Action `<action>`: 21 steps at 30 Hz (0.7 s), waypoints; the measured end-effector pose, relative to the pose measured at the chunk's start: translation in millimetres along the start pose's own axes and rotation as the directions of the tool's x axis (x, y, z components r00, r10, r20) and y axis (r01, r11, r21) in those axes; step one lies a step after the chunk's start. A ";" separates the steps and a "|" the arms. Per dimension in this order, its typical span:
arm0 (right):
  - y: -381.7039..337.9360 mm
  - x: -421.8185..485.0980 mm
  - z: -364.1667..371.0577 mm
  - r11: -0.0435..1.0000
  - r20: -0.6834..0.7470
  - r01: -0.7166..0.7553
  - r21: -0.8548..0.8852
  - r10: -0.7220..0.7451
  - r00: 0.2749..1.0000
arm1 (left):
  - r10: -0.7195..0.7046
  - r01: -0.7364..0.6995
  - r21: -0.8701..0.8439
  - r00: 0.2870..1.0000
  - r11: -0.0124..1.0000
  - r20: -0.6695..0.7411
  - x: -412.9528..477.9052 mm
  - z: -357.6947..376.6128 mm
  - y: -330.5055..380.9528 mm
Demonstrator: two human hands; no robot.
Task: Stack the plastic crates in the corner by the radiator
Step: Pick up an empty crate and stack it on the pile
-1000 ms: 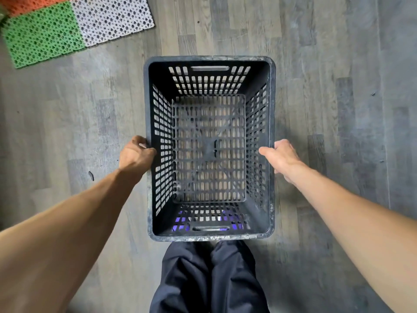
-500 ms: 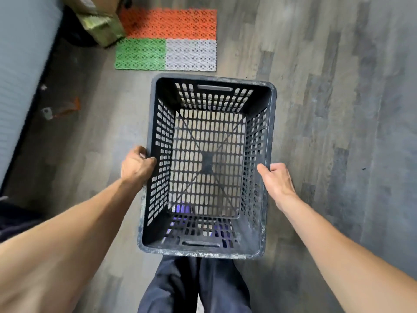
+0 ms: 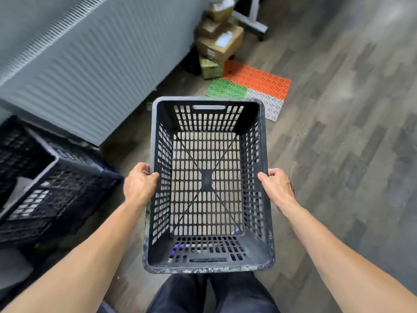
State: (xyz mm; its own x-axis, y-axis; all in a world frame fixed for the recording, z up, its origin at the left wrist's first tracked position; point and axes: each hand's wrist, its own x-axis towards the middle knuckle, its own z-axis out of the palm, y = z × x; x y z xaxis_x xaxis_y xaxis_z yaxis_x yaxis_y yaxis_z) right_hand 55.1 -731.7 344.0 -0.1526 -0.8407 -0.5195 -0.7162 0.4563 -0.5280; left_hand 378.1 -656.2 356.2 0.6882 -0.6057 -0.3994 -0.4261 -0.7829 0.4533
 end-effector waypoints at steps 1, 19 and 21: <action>-14.2 -6.5 2.5 1.000 0.002 0.020 -0.020 -0.020 1.000 | -0.018 0.018 -0.020 1.000 1.000 -0.015 -2.9 -15.7 -8.3; -304.0 -151.5 115.1 0.854 0.168 0.496 -0.155 -0.472 0.866 | -0.299 0.222 -0.262 0.904 0.939 -0.305 -11.1 -292.4 -183.6; -324.2 -159.9 128.0 0.830 0.201 0.535 -0.154 -0.504 0.840 | -0.324 0.231 -0.290 0.886 0.929 -0.332 -12.9 -308.6 -195.9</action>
State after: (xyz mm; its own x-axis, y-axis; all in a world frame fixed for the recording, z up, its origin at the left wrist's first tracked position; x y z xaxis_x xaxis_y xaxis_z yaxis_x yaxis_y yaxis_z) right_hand 398.9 -707.8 512.3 0.3696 -0.8777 -0.3050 -0.7814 -0.1160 -0.6131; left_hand 633.9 -451.3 518.4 0.9426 -0.2363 -0.2359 -0.0669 -0.8259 0.5599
